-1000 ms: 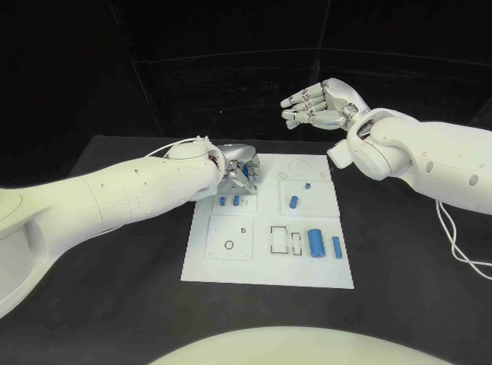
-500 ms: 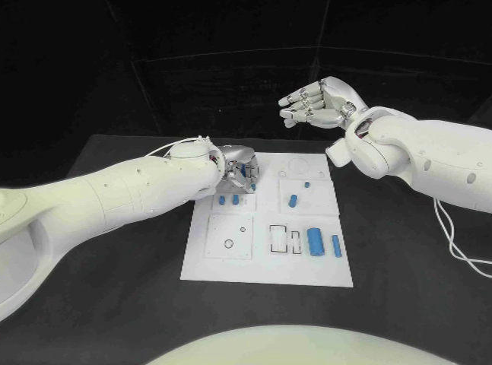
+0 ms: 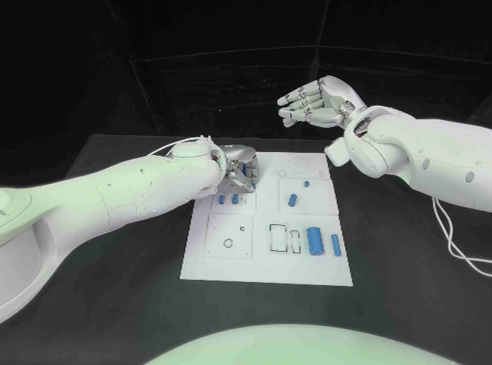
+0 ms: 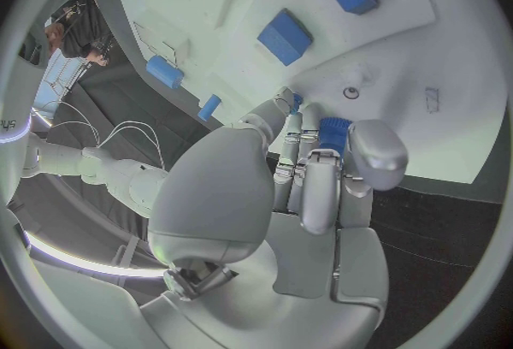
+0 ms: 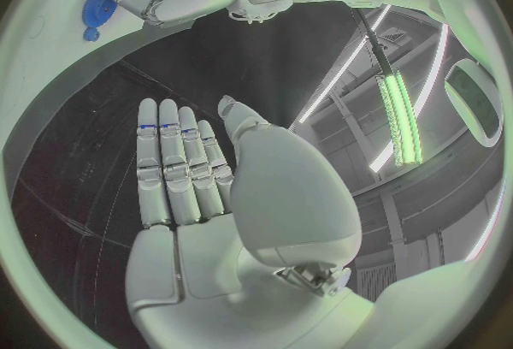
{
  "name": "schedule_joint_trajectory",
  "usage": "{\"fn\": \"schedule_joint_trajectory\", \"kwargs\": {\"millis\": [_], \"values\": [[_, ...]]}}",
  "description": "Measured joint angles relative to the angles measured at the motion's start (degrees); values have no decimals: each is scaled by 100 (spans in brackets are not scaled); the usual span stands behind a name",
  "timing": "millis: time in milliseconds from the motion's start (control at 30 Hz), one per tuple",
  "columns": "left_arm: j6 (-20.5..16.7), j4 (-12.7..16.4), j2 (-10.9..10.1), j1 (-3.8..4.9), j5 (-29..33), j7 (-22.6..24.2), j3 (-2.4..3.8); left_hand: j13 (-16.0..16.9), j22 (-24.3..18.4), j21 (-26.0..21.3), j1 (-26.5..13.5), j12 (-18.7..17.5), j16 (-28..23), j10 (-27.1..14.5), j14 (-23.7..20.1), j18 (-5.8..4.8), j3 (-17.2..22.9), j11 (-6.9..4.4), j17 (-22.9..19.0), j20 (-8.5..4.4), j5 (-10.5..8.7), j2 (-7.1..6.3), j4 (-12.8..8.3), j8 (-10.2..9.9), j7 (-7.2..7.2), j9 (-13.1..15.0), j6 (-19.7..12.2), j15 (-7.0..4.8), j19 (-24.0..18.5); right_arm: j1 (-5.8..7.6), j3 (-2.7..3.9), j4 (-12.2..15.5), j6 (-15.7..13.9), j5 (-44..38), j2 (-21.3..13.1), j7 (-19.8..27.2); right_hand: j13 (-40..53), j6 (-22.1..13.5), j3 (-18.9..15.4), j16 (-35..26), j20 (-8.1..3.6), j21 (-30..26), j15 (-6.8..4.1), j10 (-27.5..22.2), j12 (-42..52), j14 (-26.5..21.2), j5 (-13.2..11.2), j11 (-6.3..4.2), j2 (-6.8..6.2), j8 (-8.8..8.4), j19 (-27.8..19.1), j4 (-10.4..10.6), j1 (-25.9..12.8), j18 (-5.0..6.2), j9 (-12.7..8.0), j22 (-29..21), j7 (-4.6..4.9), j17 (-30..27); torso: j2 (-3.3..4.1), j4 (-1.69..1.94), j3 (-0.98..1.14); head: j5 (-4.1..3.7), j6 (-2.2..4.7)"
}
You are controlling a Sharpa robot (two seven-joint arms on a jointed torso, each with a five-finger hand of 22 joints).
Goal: Assemble the parts on the task board
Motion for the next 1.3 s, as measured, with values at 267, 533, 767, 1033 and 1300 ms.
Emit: {"fn": "schedule_joint_trajectory", "kwargs": {"millis": [267, 533, 767, 1033, 1300], "values": [[30, -35, 29, -1, -3, 0, 7, -35, 9, 0, 0, -51, 0, 2, 0, 0, 32, 2, -13, 0, 0, 0, 0, -33, 3, -22, 3, 0, 0, 0, 0, 0, 4, 0, 8, 0, 0, 0, 0, 0, 0, 0, 0, 0, 0, 0, 0, 0, 0, 0, 0, 0, 0, 0, 0, 0, 0, 0, 0, 0, 2, -8, -9], [66, -80, 63, 0, -5, -16, 18, -169, 51, 0, 144, -201, 0, 198, -6, 0, 313, -31, -20, -20, 0, 143, -95, -86, -3, -64, 205, -36, 20, 0, 0, 0, 8, 0, 11, 1, 0, 0, 0, 0, 0, -28, 14, 0, 0, -14, 0, 0, 0, 0, 0, 0, 0, 0, 0, -5, 0, -3, 1, 0, 1, -17, -21], [19, -80, 71, -16, -5, -15, 23, -283, 138, 76, 270, -385, 26, 534, 2, 0, 911, -41, 24, -40, -22, 271, -323, -162, 10, -94, 463, -43, 40, 0, 0, 2, 10, 0, 13, 2, 0, 0, 0, 0, 0, -28, 20, 0, 0, -20, 0, 0, 0, 0, 0, 0, 0, 0, 0, -8, 0, -6, 1, 0, 0, -20, -30], [-145, 19, -27, -49, -1, 26, 13, -339, 167, 87, 120, -516, 26, 646, 2, 0, 1132, -30, 26, -40, -23, 218, -404, -241, 41, -108, 536, -43, 40, 0, 0, 1, 13, 0, 10, 2, 0, 0, 0, 0, 0, -28, 20, 0, 0, -20, 0, 0, 0, 0, 0, 0, 0, 0, 0, -8, 0, -5, -5, 6, -1, -31, -24], [-252, 272, -219, -43, 42, 25, 30, -338, 173, 87, 52, -562, 26, 667, 2, 0, 1132, -50, 13, -40, -22, 202, -404, -277, 30, -108, 562, -42, 40, 0, 0, -12, 16, 0, 12, 3, 0, 0, 0, 0, 0, -28, 20, 0, 0, -20, 0, 0, 0, 0, 0, 0, 0, 0, 0, -8, 0, -5, -8, 13, -4, -9, -13]]}}
